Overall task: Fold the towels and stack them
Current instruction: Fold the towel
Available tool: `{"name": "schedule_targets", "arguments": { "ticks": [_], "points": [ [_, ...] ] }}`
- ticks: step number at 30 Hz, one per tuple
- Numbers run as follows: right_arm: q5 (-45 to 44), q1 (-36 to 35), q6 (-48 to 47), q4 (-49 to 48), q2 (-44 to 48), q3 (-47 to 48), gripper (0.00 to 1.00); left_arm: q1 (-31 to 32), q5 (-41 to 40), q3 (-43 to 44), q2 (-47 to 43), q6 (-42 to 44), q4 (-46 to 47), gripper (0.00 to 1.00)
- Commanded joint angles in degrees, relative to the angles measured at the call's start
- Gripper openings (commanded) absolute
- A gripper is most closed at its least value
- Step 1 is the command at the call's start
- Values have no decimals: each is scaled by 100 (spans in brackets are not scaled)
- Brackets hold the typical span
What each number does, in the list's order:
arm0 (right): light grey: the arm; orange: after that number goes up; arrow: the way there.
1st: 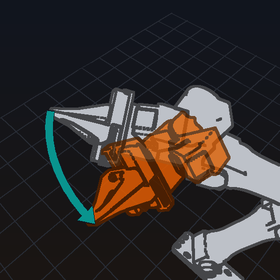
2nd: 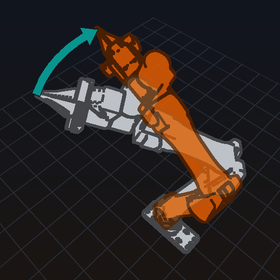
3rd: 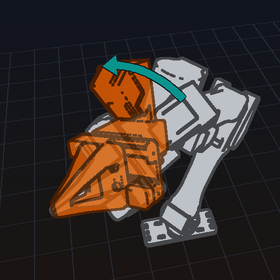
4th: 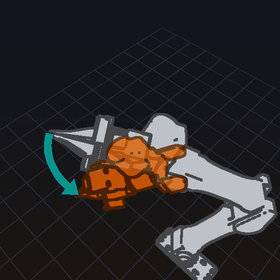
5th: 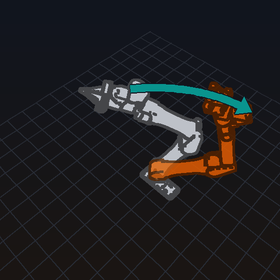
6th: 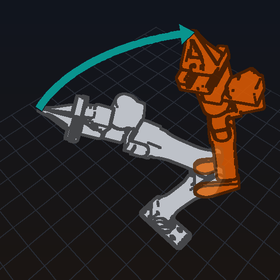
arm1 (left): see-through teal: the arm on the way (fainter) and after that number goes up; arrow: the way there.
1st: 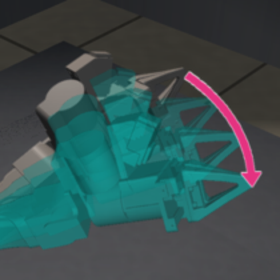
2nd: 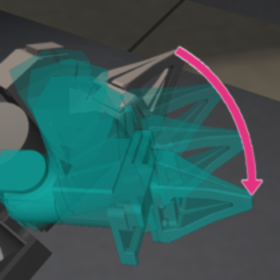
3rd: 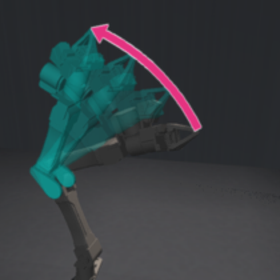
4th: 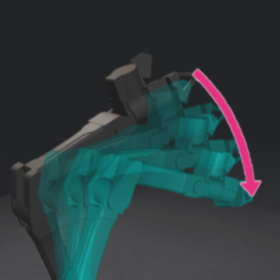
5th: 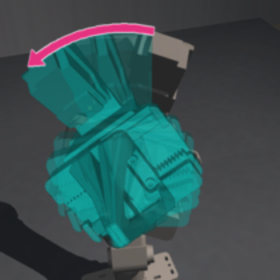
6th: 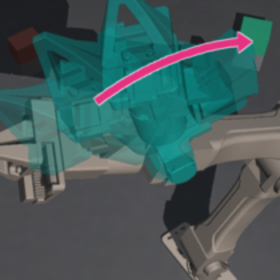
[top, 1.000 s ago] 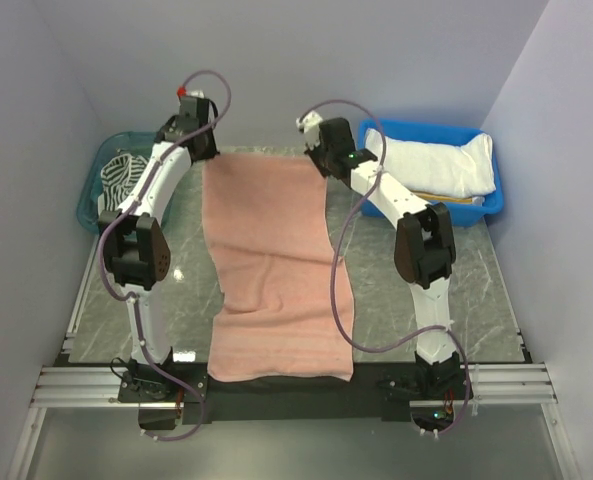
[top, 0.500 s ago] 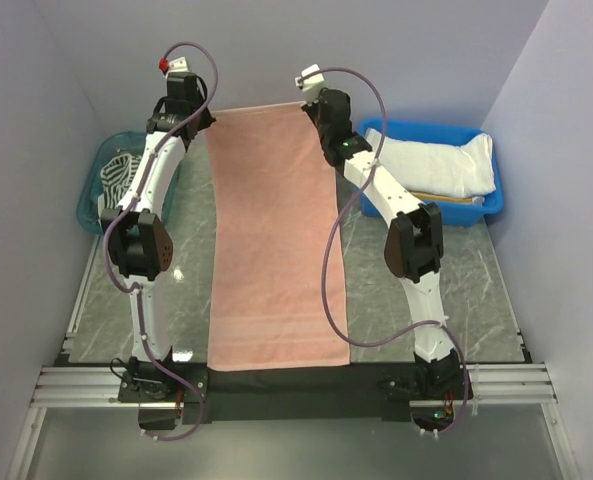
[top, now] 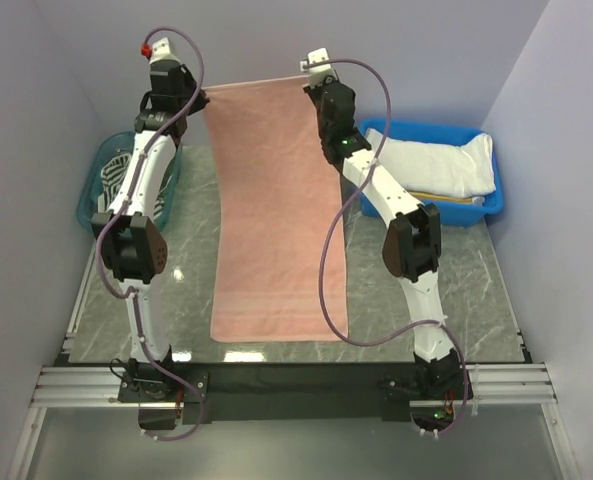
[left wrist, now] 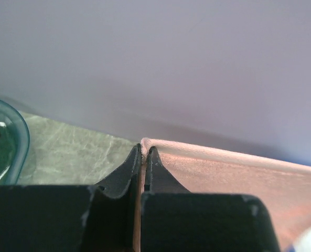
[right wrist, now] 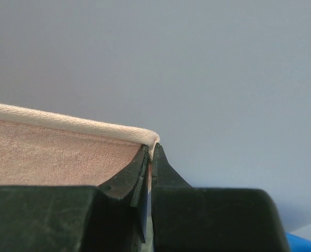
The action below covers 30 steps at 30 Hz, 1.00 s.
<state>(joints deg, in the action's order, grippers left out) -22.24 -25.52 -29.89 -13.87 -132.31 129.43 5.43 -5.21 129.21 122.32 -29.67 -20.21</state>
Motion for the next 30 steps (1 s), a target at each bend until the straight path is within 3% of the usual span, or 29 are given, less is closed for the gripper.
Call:
{"name": "schedule_targets", "arguments": {
  "ticks": [1,8,14,22,30],
  "points": [
    [-941,451,-79,-443,592,13,0,-534,-841,-325,-919,181,525,0],
    [-817,311,35,-160,1776,-2109,0,-534,-253,-1441,-1727,321,527,0],
    [-448,302,808,383,3156,-3807,0,-534,310,-3232,-3018,243,474,0],
    [140,188,1915,1674,4703,-5487,0,-534,677,-5525,-4513,58,-9,0],
    [789,38,3284,3064,5575,-6719,0,-534,1311,-7408,-5613,-504,-721,0]
  ]
}}
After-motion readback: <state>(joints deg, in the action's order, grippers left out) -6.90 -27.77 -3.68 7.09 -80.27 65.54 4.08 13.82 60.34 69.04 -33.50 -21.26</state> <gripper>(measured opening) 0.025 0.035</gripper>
